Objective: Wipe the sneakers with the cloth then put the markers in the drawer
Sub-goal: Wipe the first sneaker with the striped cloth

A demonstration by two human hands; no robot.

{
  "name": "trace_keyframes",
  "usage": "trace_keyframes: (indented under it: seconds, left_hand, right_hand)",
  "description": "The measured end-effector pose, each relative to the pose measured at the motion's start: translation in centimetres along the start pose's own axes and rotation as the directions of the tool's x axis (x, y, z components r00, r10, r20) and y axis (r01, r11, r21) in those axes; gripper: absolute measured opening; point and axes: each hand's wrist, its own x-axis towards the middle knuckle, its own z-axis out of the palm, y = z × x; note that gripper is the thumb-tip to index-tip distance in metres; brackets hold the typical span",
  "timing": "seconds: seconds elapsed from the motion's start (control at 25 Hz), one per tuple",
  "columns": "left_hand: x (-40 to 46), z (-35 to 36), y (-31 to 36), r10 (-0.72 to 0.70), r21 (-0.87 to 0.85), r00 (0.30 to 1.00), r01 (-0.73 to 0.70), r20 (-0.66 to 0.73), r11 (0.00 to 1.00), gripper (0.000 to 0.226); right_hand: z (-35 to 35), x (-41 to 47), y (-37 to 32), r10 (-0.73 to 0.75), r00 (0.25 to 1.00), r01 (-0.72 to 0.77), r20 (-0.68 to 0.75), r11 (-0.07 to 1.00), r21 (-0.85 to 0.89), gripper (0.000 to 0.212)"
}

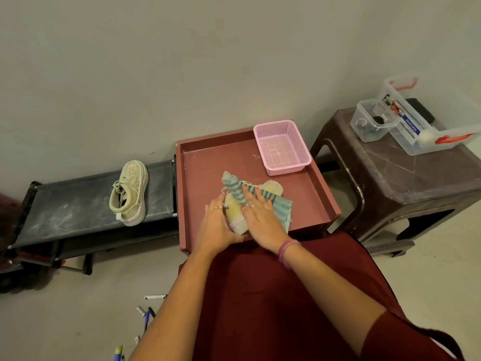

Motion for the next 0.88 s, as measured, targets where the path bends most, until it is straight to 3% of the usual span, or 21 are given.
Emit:
trace_keyframes:
  seconds: [0.12,0.24,0.32,0.44,0.6,0.68,0.88]
  left_hand:
    - [-0.2,0.2,-0.3,0.016,-0.014,1.0,-0.016,-0.014,1.0,0.1]
    - [-0.7,0.6,-0.7,0.058,0.0,0.998,-0.058,-0.014,0.998,0.106]
    - [-0.8,0.8,-0.9,0.094,0.053,0.996,-0.094,0.002,0.994,0.101]
    - [-0.4,0.4,-1.3,0.123,0.161,0.992,-0.126,0.029,0.979,0.097]
    - [0.6,-0.5,-2.8,0.064,0.153,0.997,-0.068,0.03,0.986,0.106]
    - [0.8,-0.7,-3.5,0.083,0.176,0.996,-0.09,0.045,0.98,0.107]
    - [1.9,-1.1,-4.2,0.083,0.267,0.992,-0.105,0.094,0.958,0.097]
  right_hand:
    - [1.2,-1.2,-0.3,-0.073,0.996,0.071,-0.042,0.996,-0.055,0.052]
    - [-0.3,2.8,1.0,0.072,0.996,-0.074,-0.059,0.996,-0.047,0.047]
    - [-1.9,5.0,2.4,0.151,0.986,-0.157,-0.069,0.983,-0.091,0.031]
    - [-2.2,5.6,3.7,0.164,0.983,-0.175,-0.082,0.972,-0.157,0.03]
    - [1.6,-0.1,2.3,-0.133,0.99,0.129,-0.042,0.989,-0.072,0.051]
    - [2.3,-1.6,3.7,-0.188,0.982,0.183,-0.024,0.974,-0.131,0.053]
    - [0.6,2.8,5.7,0.076,0.982,-0.109,-0.174,0.976,-0.19,0.05]
